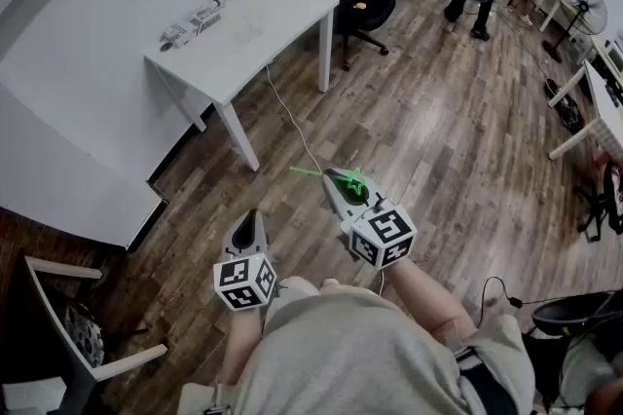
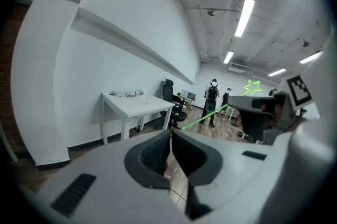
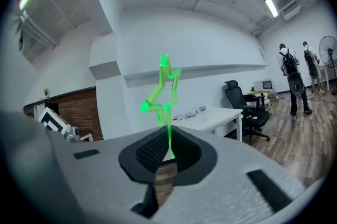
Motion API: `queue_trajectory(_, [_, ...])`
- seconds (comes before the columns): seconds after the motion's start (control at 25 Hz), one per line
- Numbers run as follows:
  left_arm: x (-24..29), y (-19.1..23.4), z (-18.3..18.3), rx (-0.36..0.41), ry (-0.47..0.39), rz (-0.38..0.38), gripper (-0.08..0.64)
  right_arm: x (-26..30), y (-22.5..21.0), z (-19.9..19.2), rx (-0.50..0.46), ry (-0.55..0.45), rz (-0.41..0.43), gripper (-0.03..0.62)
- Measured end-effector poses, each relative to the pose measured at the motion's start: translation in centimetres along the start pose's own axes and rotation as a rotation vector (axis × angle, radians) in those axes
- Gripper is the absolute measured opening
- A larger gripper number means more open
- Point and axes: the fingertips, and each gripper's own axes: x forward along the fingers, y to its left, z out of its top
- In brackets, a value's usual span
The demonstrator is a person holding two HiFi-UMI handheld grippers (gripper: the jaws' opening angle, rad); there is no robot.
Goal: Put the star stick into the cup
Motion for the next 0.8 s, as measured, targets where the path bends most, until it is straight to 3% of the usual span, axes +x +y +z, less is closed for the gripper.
queue_trajectory(0.44, [-3.4, -0.7, 0.2, -0.005, -0.022, -0.010, 0.014, -2.8, 2.8, -0.5, 0.032, -0.020, -0.007, 0.011])
queue_trajectory(0.8, [-3.8, -1.8, -0.3, -0.005, -0.026, 0.005, 0.014, -4.1, 2.3, -0.5, 0.026, -0.017, 0.009, 0.011])
